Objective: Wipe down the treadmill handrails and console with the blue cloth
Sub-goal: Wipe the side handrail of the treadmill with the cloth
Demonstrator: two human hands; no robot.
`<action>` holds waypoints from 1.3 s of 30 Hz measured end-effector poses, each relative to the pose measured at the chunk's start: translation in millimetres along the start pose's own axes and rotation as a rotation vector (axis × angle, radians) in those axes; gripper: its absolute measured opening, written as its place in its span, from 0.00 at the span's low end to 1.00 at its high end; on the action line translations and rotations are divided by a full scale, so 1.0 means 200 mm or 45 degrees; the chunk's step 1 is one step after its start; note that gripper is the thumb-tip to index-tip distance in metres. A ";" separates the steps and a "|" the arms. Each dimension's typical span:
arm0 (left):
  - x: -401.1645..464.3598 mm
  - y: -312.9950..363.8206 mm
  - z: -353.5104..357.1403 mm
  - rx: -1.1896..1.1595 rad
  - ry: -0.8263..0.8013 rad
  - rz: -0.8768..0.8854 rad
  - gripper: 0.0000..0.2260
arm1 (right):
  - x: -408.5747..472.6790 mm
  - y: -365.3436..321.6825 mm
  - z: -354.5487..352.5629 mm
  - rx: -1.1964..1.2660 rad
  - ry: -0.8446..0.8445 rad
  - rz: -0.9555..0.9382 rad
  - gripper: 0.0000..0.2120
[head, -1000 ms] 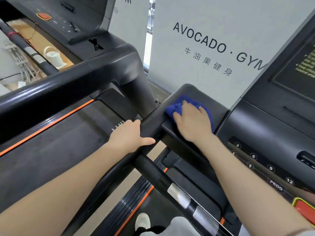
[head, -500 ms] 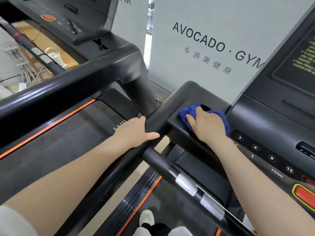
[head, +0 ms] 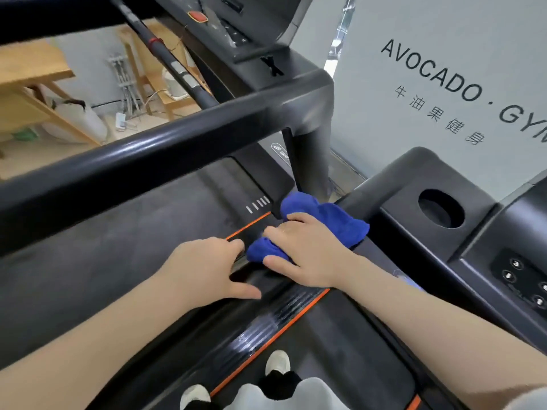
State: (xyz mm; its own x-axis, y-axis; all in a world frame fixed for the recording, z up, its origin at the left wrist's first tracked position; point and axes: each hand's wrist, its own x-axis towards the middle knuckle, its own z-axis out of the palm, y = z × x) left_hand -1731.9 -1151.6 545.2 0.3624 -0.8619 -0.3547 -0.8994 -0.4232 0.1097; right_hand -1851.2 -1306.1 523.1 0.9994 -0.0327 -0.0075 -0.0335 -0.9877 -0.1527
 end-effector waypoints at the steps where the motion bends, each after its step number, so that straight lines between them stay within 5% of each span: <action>1: -0.03 -0.03 0.02 0.002 -0.023 -0.010 0.33 | -0.03 -0.03 0.02 -0.018 0.014 -0.094 0.20; 7: -0.18 -0.09 0.11 -0.051 -0.065 -0.024 0.34 | -0.07 0.06 0.08 0.031 0.114 -0.256 0.21; 9: -0.20 -0.09 0.12 -0.071 -0.050 -0.017 0.35 | -0.02 0.17 0.05 -0.015 0.166 -0.097 0.17; 17: -0.21 -0.11 0.20 -0.201 0.025 0.006 0.36 | 0.09 0.36 -0.01 -0.198 -0.134 0.541 0.32; 26: -0.30 -0.21 0.27 -0.199 0.214 0.075 0.43 | 0.04 -0.33 0.16 -0.159 0.292 0.254 0.23; 32: -0.50 -0.40 0.25 -0.157 0.084 -0.003 0.33 | 0.09 -0.73 0.26 -0.066 0.241 0.162 0.24; 39: -0.70 -0.50 0.31 -0.256 -0.084 -0.061 0.39 | 0.12 -0.56 0.19 -0.026 0.149 0.006 0.21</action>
State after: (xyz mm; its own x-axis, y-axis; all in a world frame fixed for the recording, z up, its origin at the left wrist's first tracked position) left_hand -1707.7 -970.8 525.6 0.3807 -0.8222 -0.4232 -0.8122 -0.5160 0.2720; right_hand -1823.8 -1191.4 502.8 0.9927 -0.0539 0.1075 -0.0394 -0.9904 -0.1325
